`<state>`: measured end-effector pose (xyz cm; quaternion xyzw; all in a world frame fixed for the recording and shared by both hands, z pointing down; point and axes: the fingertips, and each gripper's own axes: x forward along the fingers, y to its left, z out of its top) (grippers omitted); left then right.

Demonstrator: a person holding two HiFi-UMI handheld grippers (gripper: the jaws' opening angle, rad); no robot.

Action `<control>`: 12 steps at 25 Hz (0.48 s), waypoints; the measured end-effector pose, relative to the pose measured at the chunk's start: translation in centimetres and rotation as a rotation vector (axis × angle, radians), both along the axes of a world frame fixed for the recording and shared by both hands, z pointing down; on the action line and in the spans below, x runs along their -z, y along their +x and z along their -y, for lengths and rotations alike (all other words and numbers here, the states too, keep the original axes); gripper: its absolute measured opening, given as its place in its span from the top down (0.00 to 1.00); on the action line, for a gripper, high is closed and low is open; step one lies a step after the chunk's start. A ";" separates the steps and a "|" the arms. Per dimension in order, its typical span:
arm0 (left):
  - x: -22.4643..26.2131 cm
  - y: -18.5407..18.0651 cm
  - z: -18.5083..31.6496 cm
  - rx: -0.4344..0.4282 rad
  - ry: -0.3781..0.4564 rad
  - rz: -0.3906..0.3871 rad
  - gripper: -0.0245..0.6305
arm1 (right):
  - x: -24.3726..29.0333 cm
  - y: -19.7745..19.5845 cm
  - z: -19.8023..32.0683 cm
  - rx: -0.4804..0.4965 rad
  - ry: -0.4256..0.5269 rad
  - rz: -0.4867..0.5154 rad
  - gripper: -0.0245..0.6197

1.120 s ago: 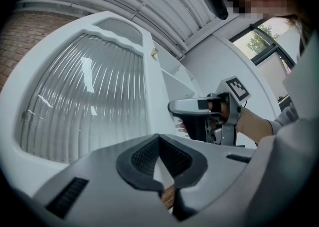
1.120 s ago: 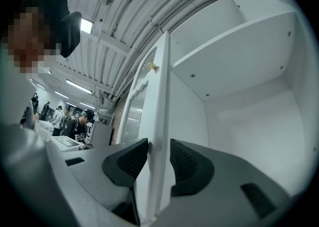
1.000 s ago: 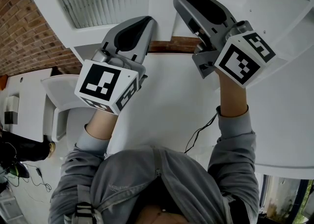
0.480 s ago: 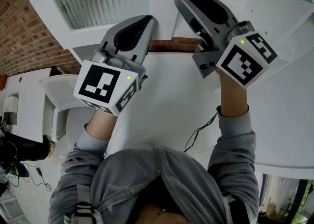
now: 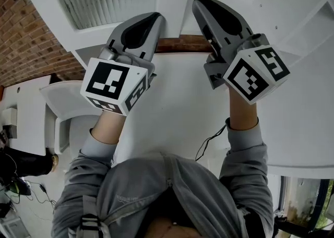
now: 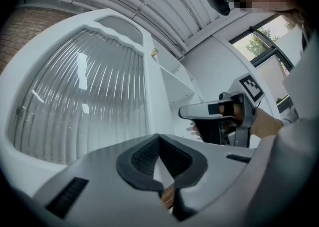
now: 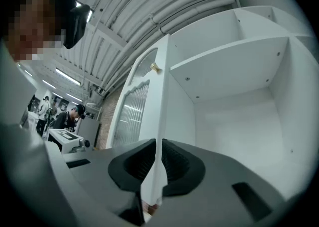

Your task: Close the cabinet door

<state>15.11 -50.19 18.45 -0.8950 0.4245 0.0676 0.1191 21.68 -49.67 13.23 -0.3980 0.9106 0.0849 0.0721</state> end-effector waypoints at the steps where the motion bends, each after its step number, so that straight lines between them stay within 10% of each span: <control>1: 0.0 0.0 0.0 -0.003 -0.002 0.000 0.95 | -0.2 0.1 -0.3 -0.015 0.001 -0.005 0.88; 12: -1.1 -0.9 -4.0 -0.090 -0.040 0.005 0.95 | -3.2 -0.4 -5.6 -0.208 0.038 -0.082 0.92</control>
